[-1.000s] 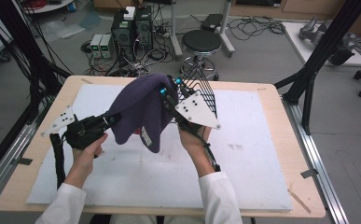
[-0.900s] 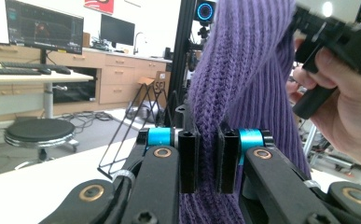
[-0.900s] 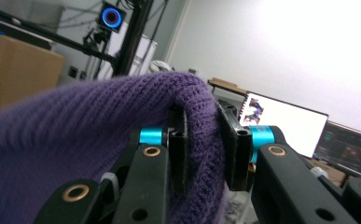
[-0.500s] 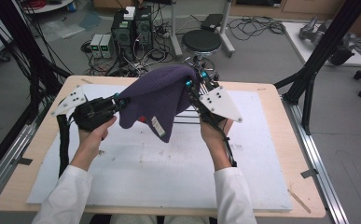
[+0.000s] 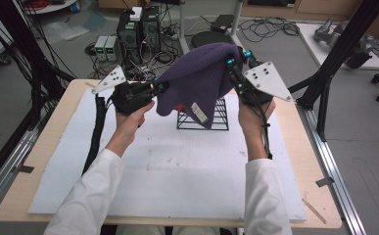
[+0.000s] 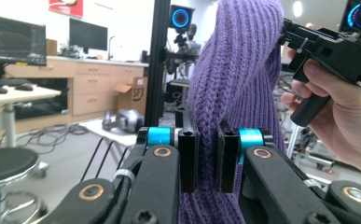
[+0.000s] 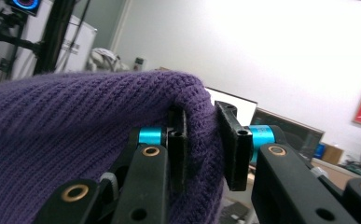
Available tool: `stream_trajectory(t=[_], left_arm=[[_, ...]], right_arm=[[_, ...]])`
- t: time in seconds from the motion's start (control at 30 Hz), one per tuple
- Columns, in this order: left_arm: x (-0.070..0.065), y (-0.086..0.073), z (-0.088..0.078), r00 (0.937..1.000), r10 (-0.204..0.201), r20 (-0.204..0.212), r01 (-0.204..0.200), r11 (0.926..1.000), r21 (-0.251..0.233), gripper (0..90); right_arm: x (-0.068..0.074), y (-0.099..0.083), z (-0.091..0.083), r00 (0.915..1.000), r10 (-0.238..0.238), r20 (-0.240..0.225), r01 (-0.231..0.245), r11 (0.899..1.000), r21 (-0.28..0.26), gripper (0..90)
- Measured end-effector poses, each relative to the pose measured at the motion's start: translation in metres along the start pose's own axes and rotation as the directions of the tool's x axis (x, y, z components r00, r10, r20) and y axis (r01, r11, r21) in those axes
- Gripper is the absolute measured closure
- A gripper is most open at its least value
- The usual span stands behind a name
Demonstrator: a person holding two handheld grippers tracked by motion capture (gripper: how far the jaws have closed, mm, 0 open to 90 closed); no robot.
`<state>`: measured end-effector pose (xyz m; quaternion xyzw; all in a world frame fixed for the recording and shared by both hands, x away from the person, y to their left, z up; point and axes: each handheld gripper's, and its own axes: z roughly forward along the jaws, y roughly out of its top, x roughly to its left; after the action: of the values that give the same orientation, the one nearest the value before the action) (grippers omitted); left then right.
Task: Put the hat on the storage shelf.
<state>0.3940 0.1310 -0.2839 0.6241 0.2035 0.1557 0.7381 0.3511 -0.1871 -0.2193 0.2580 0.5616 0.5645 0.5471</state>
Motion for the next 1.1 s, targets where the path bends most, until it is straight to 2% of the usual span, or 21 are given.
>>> stream_trajectory(t=[0.2, 0.27, 0.33, 0.5, 0.63, 0.77, 0.9, 1.1], left_arm=[[-0.003, 0.011, 0.034, 0.9996, 0.023, 0.015, -0.023, 0.9995, -0.019, 82.9], [-0.004, 0.013, 0.043, 0.9998, 0.017, 0.014, -0.016, 0.9995, -0.025, 82.9], [-0.003, 0.015, 0.054, 0.9998, 0.011, 0.017, -0.011, 0.9995, -0.03, 82.9], [-0.001, 0.023, 0.075, 0.9993, 0.032, 0.019, -0.031, 0.9987, -0.041, 82.8], [0.002, 0.028, 0.085, 0.9975, 0.066, 0.025, -0.065, 0.9972, -0.038, 82.6], [0.003, 0.035, 0.092, 0.997, 0.077, 0.012, -0.076, 0.9961, -0.044, 82.6], [0.007, 0.039, 0.094, 0.9964, 0.084, -0.01, -0.085, 0.9951, -0.05, 82.3], [0.017, 0.032, 0.097, 0.996, 0.089, -0.015, -0.089, 0.9952, -0.039, 82.0]], right_arm=[[-0.026, 0.008, 0.002, 0.9987, -0.013, 0.05, 0.012, 1.0, 0.01, 75.5], [-0.033, 0.01, 0.005, 0.9963, -0.04, 0.076, 0.038, 0.999, 0.018, 75.8], [-0.039, 0.011, 0.008, 0.9949, -0.041, 0.092, 0.039, 0.999, 0.018, 76.0], [-0.054, 0.015, 0.015, 0.9885, -0.07, 0.134, 0.068, 0.997, 0.023, 76.2], [-0.062, 0.018, 0.02, 0.9834, -0.098, 0.153, 0.092, 0.995, 0.044, 76.3], [-0.069, 0.021, 0.026, 0.9805, -0.107, 0.165, 0.1, 0.994, 0.051, 76.3], [-0.069, 0.025, 0.031, 0.9782, -0.111, 0.175, 0.105, 0.993, 0.046, 76.3], [-0.066, 0.028, 0.039, 0.9733, -0.158, 0.167, 0.15, 0.987, 0.056, 76.6]])
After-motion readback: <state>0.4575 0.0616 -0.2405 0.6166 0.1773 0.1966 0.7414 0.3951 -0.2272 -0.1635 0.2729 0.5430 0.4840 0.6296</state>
